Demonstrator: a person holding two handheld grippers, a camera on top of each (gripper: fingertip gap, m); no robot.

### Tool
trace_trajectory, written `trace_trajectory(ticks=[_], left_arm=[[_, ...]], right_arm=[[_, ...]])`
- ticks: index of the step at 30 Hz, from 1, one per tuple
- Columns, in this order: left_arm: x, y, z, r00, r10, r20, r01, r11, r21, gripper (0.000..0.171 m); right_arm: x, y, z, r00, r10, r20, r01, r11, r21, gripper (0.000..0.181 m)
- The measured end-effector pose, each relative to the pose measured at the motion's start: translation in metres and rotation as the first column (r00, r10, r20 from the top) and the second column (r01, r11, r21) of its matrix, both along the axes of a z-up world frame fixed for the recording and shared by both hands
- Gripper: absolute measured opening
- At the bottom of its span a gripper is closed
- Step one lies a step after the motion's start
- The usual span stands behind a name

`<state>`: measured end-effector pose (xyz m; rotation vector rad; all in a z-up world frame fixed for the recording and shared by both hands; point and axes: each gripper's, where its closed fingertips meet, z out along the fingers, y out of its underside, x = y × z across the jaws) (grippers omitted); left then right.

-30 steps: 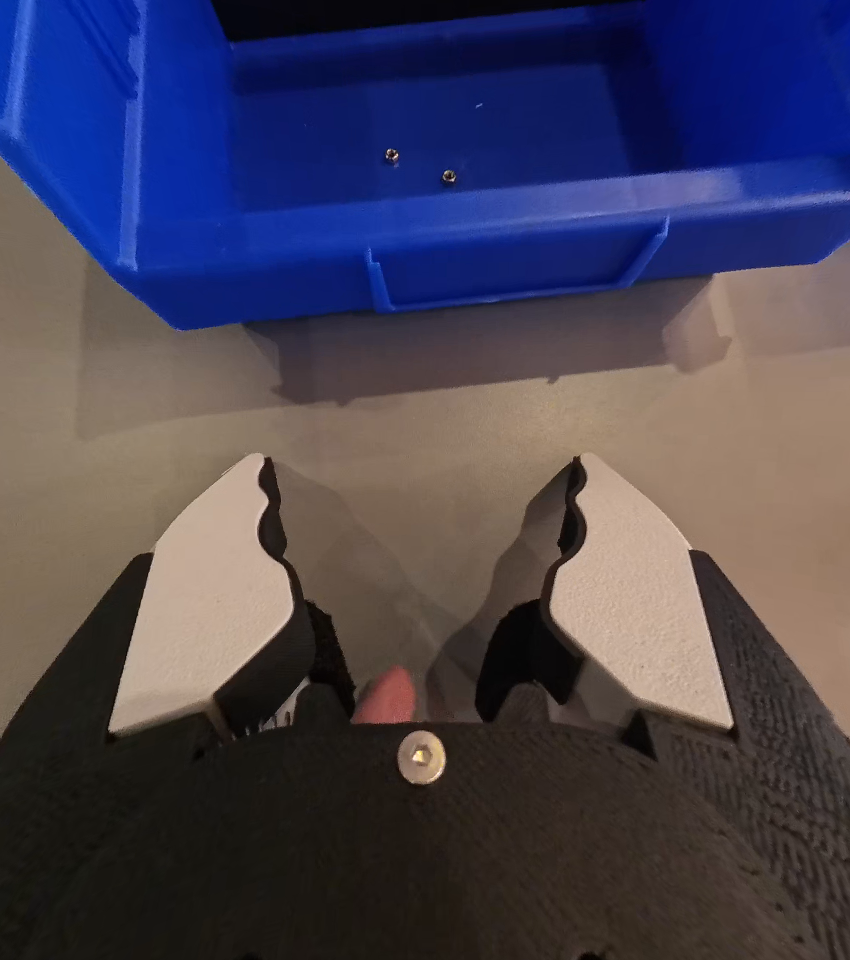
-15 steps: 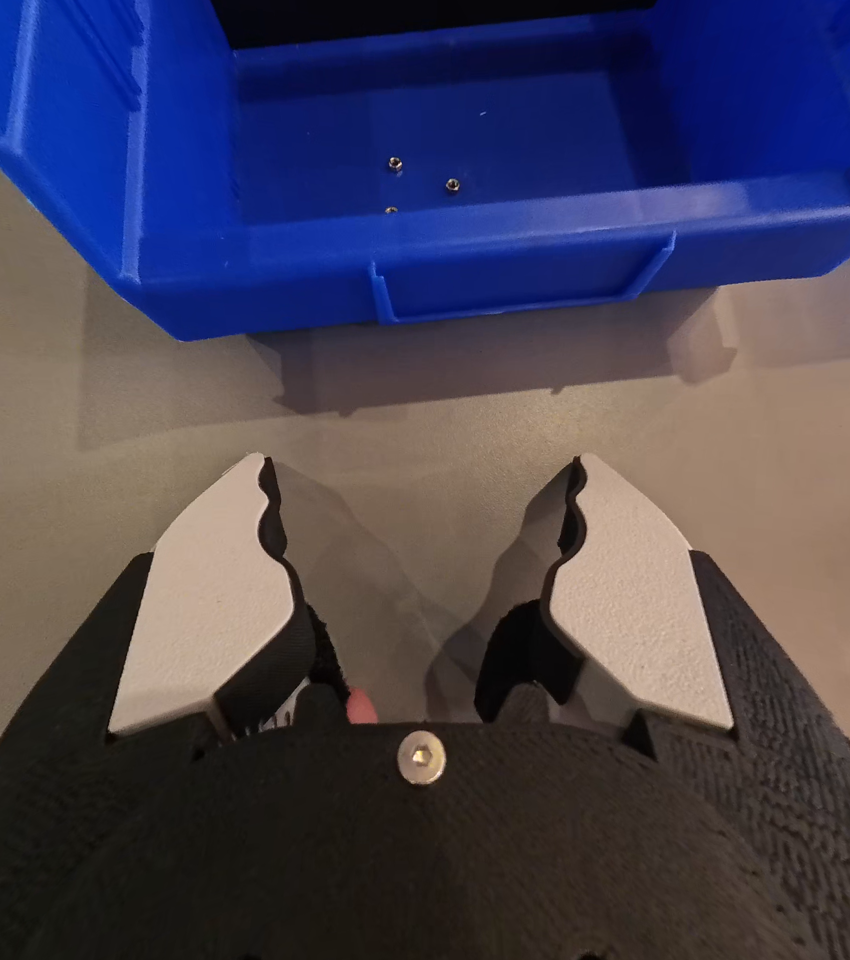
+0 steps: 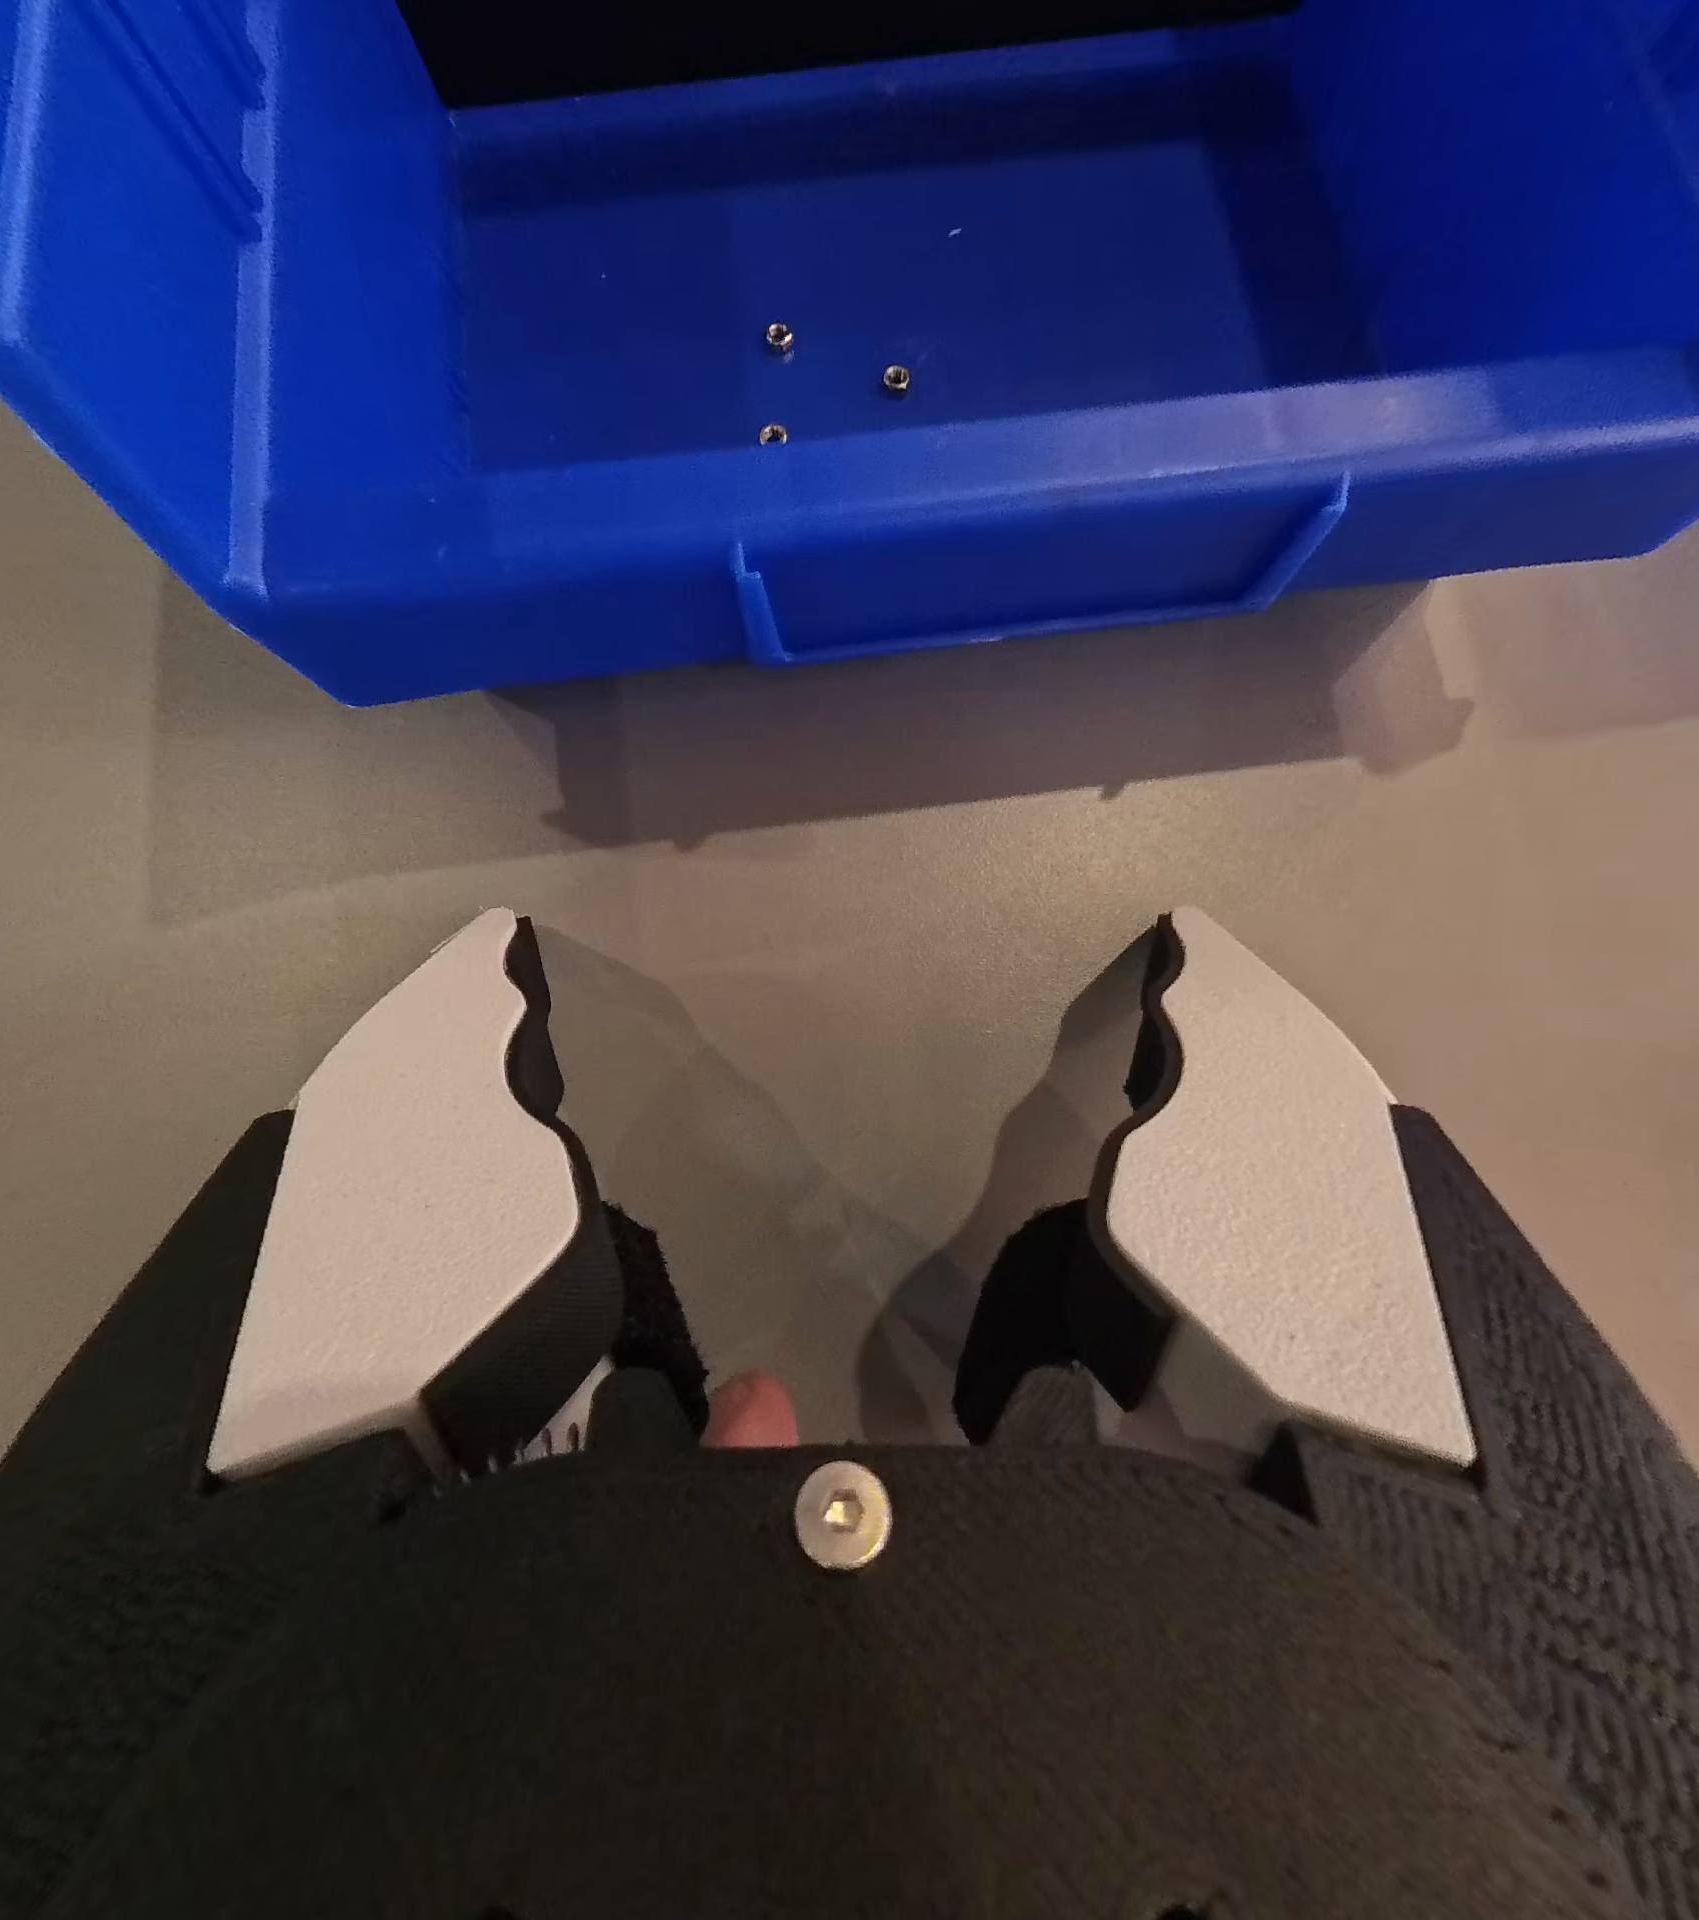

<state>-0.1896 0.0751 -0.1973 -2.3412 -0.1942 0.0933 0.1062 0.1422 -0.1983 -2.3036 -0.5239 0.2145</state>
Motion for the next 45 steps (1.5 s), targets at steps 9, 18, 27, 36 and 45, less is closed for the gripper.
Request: trace_trajectory(ticks=[9,18,27,36,45], left_arm=[[0.001,0.001,0.000,1.000,-0.020,0.000,0.020,1.000,-0.001,0.110],[0.012,-0.001,-0.004,0.991,-0.130,0.006,0.130,0.991,-0.027,0.131],[0.014,0.000,-0.005,0.991,-0.134,0.007,0.134,0.990,-0.037,0.135],[0.018,0.002,-0.005,0.987,-0.163,0.006,0.163,0.986,-0.036,0.136],[0.026,0.002,0.004,0.977,-0.187,-0.099,0.184,0.982,-0.038,0.131]], right_arm=[[-0.004,-0.002,-0.001,1.000,0.029,0.003,-0.029,1.000,-0.009,0.121],[-0.007,-0.004,-0.003,0.998,0.057,0.004,-0.057,0.998,-0.018,0.128],[-0.010,-0.004,-0.002,0.998,0.069,0.008,-0.069,0.997,-0.015,0.128],[-0.017,-0.004,-0.001,0.996,0.087,0.008,-0.087,0.996,-0.008,0.121],[-0.030,-0.005,0.018,0.997,0.076,0.025,-0.078,0.995,0.064,0.100]])
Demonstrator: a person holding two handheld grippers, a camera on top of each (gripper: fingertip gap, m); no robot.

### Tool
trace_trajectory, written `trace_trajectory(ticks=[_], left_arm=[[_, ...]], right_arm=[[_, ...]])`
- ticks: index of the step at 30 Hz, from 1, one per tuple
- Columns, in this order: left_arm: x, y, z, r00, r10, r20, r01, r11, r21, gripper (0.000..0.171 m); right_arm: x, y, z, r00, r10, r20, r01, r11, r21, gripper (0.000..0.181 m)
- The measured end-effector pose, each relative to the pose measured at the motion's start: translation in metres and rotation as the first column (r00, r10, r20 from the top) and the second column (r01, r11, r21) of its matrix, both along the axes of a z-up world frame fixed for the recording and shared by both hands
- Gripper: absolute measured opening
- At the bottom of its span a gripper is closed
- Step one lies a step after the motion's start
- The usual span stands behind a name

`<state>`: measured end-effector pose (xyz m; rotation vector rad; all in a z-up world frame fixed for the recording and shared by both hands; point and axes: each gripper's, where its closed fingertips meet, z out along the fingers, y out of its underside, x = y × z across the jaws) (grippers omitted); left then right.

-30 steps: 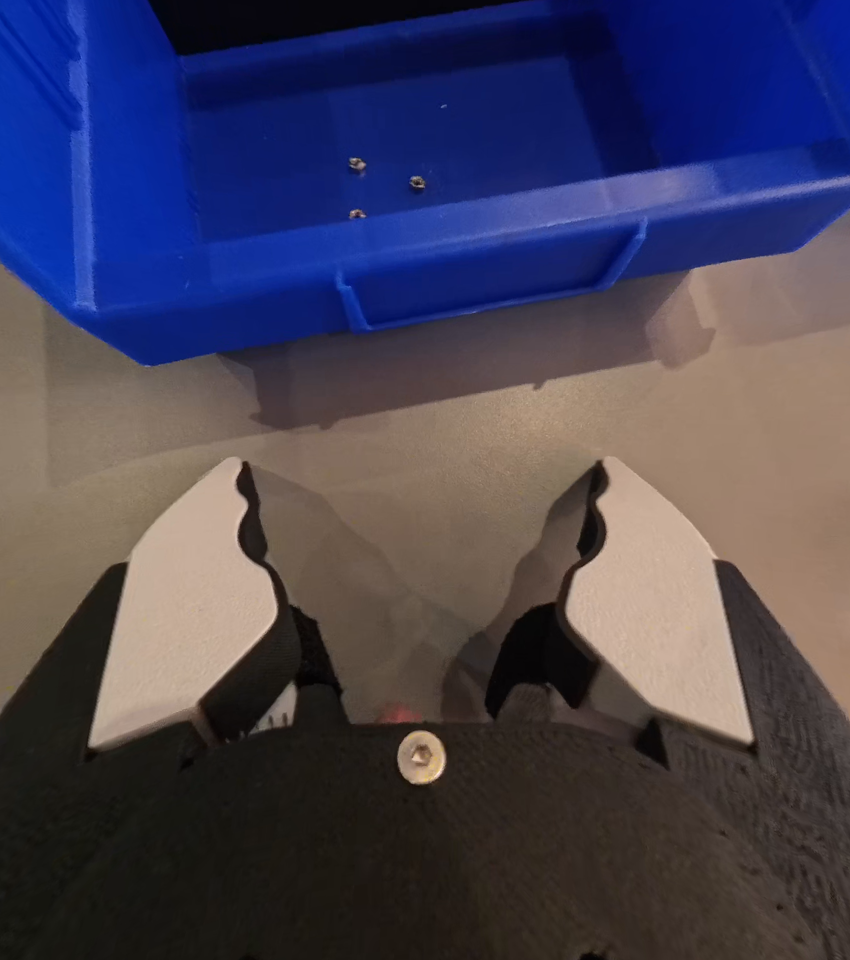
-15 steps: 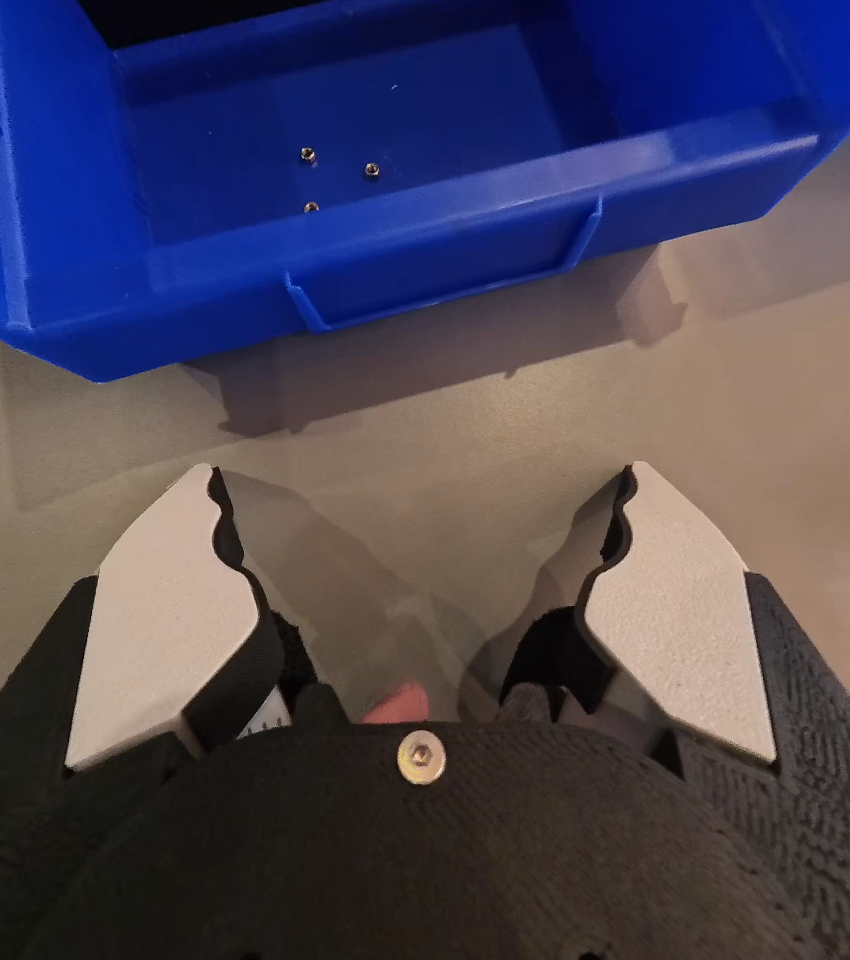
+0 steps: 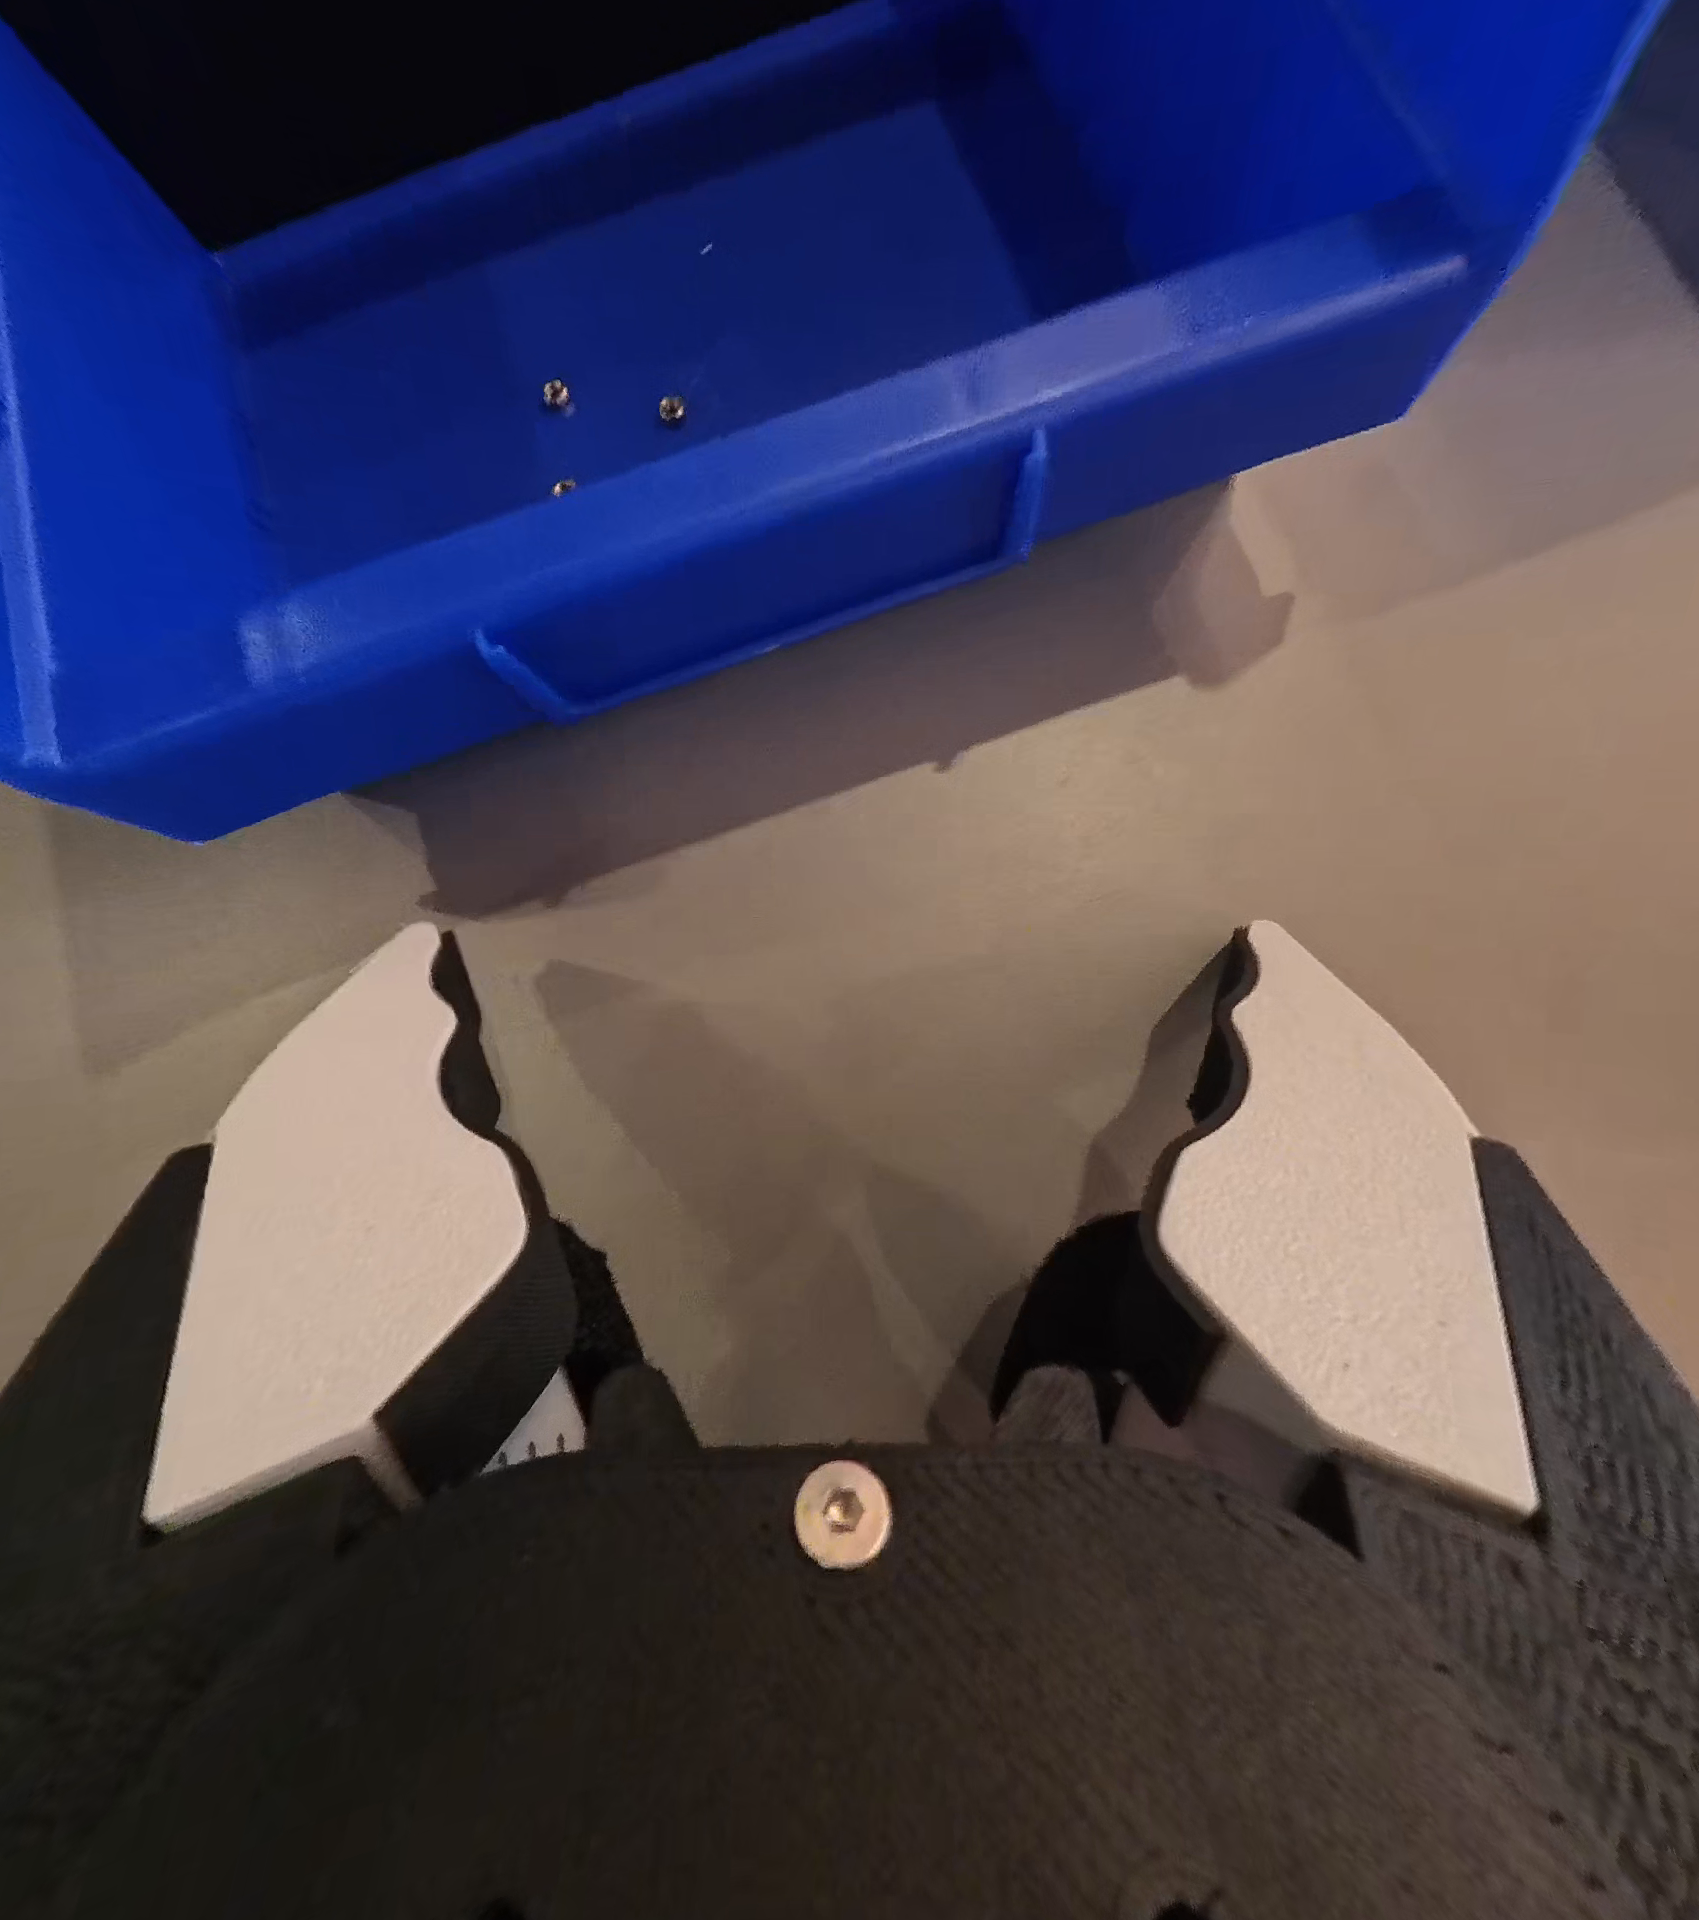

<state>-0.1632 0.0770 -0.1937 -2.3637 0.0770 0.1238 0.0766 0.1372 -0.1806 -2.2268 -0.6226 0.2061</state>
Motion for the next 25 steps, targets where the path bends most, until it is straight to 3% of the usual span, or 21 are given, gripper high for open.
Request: trace_trajectory(ticks=[6,12,25], left_arm=[[0.024,0.007,0.025,0.972,-0.059,-0.230,0.068,0.997,0.034,0.122],[0.036,0.010,0.041,0.904,-0.125,-0.409,0.153,0.988,0.035,0.112],[0.062,0.011,0.053,0.894,-0.173,-0.413,0.216,0.975,0.058,0.105]], right_arm=[[-0.032,-0.017,0.011,0.986,0.095,0.134,-0.112,0.986,0.121,0.102],[-0.037,-0.021,0.016,0.954,0.121,0.273,-0.172,0.970,0.173,0.099],[-0.057,-0.032,0.024,0.944,0.178,0.278,-0.236,0.953,0.191,0.096]])
